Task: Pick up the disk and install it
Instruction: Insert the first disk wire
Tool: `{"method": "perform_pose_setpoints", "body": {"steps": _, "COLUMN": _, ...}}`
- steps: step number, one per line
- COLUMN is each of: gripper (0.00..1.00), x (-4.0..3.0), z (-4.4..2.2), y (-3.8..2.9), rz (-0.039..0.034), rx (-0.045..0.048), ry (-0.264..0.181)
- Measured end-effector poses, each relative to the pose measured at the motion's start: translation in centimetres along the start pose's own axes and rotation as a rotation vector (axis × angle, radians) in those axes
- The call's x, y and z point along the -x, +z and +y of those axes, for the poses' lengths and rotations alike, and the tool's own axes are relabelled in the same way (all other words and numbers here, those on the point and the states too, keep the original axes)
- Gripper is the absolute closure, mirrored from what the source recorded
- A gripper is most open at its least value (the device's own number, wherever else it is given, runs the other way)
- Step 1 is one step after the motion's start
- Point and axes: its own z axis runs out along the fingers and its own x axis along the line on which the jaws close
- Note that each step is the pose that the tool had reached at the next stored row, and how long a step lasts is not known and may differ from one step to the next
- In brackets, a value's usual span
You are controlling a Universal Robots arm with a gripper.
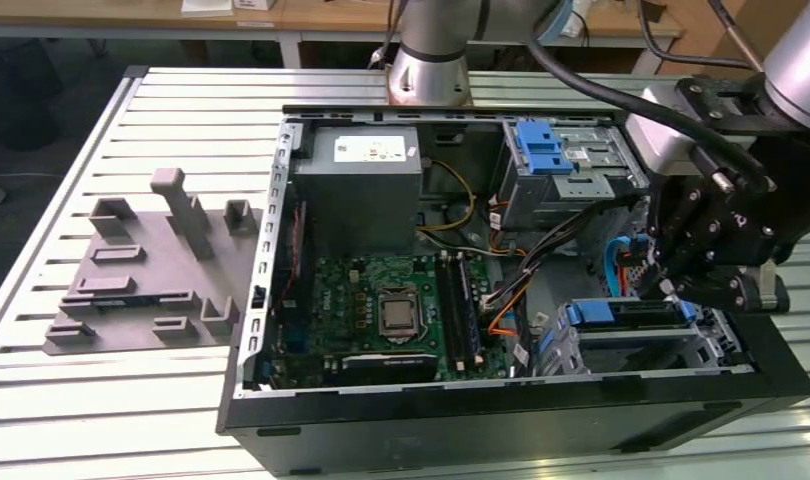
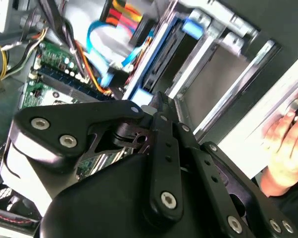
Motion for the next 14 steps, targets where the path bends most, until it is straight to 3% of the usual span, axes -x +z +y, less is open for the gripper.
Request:
{"method": "perform_pose_setpoints", "body": {"steps": 1, "gripper": 0.89, "x": 0.02, "z": -0.72, "y": 0.02, "rz": 0.0, "rx": 0.0, "ry": 0.0}}
{"method": "perform_pose_setpoints", "body": {"steps": 2, "gripper": 0.89, "x": 0.04, "z": -1.01, "y": 0.02, "rz": 0.0, "rx": 0.0, "ry": 0.0}}
{"method": "perform_pose_setpoints", "body": {"steps": 7, "gripper": 0.89, "x": 0.48, "z": -2.05, "y": 0.02, "rz": 0.0004, "rx": 0.0, "ry": 0.0}}
{"method": "perform_pose_setpoints", "body": {"steps": 10, "gripper": 0.89, "x": 1.37, "z": -2.52, "y": 0.03, "rz": 0.0008, "rx": 0.0, "ry": 0.0}}
{"method": "perform_pose_setpoints", "body": {"steps": 14, "gripper": 0.89, "x": 2.68, "z": -2.68, "y": 0.06, "rz": 0.0012, "rx": -0.0002, "ry": 0.0}}
